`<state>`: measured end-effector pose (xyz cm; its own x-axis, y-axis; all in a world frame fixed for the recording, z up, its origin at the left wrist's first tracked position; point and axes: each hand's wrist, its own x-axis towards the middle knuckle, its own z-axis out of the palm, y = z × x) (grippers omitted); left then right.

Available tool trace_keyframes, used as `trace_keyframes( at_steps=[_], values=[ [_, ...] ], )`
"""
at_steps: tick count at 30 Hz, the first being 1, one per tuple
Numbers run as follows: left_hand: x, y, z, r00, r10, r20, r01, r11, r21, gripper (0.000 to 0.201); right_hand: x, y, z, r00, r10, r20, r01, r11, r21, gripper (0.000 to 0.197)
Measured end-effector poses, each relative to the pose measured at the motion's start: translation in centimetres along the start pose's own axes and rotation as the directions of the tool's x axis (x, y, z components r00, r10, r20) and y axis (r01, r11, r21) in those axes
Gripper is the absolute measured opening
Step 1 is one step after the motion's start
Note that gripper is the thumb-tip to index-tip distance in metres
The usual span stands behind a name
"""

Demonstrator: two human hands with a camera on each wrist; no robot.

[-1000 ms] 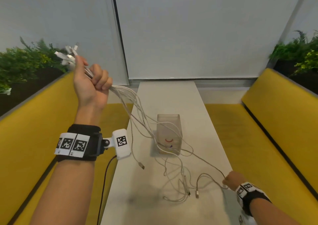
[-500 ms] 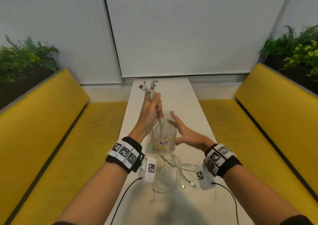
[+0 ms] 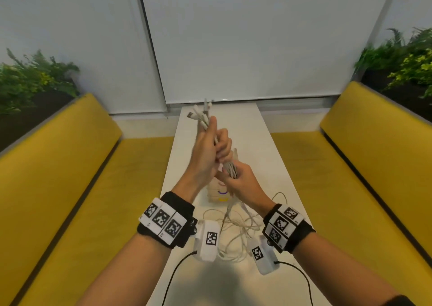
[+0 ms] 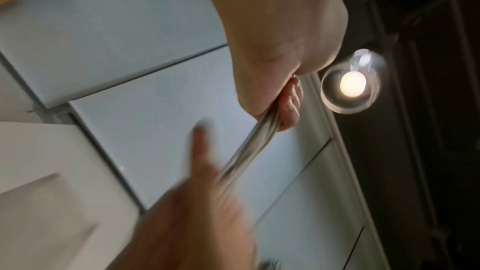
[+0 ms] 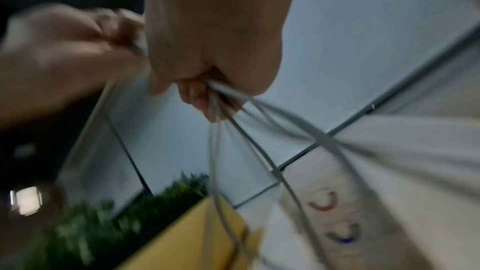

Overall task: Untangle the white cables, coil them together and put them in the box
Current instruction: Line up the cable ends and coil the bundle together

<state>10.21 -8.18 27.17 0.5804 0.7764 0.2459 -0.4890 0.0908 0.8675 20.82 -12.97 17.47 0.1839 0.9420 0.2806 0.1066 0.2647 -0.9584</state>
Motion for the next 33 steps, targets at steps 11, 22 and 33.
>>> trace_keyframes(
  at_steps=[11, 22, 33],
  values=[
    [0.5, 9.7, -0.8, 0.94, 0.324, -0.107, -0.334, 0.938, -0.089, 0.04, -1.7, 4.7, -5.4, 0.995, 0.085, 0.044, -0.037, 0.761, -0.647, 0.06],
    [0.6, 10.9, -1.0, 0.931, 0.345, -0.117, -0.349, 0.937, -0.018, 0.049, -1.1, 8.9, -12.8, 0.738, 0.674, -0.022, -0.186, 0.172, -0.967, 0.104],
    [0.4, 2.2, 0.8, 0.998, 0.061, 0.032, -0.065, 0.986, 0.155, 0.022, 3.3, -7.7, -4.5, 0.883, 0.08, 0.462, 0.029, 0.974, -0.223, 0.097]
  ],
)
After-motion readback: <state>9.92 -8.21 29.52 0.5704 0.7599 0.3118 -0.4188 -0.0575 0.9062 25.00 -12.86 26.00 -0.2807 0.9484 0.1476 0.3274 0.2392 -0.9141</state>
